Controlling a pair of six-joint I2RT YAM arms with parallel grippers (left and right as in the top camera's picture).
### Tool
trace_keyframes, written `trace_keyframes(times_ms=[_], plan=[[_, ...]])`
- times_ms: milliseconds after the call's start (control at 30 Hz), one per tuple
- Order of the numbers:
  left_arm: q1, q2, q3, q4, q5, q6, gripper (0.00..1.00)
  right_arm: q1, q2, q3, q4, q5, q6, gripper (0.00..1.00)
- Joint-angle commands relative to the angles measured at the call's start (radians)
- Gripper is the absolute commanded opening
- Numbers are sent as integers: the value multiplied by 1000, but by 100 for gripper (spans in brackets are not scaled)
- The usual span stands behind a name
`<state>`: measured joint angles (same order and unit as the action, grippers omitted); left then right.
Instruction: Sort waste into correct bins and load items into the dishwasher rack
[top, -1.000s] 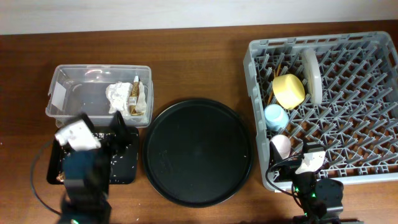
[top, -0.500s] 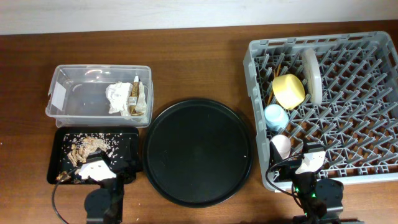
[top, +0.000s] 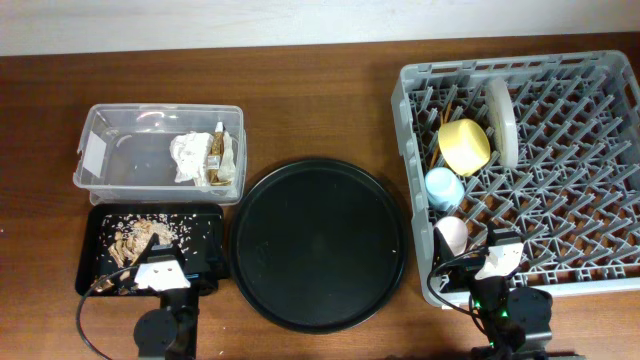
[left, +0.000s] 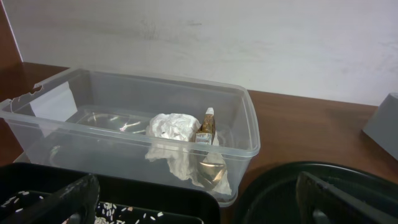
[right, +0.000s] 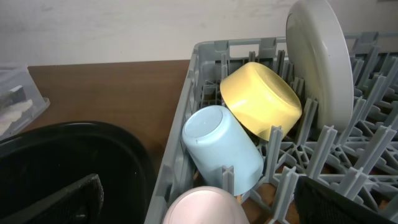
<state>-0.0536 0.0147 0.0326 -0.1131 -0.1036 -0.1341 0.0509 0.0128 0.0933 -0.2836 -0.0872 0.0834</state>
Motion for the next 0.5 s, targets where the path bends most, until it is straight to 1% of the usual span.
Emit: trace_keyframes(times_ms=[0,333,400,467], plan=[[-5,-10,-7,3,13,20,99,-6,-8,-4,-8,-6,11,98],[-5,-10,-7,3,13,20,99,-6,-8,-4,-8,-5,11,99],[-5,-10,-7,3,13,20,99,-10,-9,-3,-11,141,-31,99],[-5,-10,-7,3,13,20,99,-15,-9,-3,3,175,-30,99]])
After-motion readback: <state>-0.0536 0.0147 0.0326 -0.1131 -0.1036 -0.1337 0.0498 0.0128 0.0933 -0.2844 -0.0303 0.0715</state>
